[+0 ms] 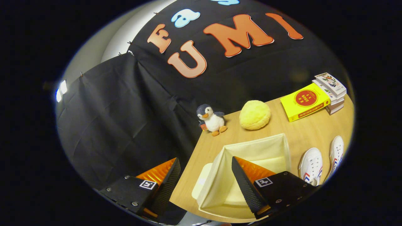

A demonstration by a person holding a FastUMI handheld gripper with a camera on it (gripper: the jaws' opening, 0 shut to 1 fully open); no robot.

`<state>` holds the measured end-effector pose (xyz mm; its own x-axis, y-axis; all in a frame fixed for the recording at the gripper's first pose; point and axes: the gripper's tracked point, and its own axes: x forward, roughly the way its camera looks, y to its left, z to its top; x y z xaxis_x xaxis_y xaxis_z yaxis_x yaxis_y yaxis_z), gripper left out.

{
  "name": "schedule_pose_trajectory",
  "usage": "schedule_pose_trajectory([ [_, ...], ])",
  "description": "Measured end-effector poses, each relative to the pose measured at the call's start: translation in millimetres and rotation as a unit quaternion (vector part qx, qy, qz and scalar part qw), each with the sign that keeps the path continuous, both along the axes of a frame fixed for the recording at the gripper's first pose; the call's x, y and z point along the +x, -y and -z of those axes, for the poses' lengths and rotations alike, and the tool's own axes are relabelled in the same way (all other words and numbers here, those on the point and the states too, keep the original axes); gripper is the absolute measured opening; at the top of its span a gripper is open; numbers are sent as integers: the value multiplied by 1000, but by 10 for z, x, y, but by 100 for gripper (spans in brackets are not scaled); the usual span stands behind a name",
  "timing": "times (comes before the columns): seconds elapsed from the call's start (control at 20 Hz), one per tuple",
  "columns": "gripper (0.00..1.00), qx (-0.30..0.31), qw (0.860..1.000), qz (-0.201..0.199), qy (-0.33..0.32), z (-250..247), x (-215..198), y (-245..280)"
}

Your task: Open the storage box then place both shoes into the box .Put the left shoe in first, then the right shoe, with the right side of both shoes facing outward in a uniform manner.

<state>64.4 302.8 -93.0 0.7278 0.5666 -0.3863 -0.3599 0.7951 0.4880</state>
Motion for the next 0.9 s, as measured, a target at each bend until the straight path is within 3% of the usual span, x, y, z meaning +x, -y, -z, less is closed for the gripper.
schedule_pose_trajectory([
  [0.55,98,-139,982,124,40,344,44,1577],
  [0.9,98,-214,965,154,0,989,-83,2361],
])
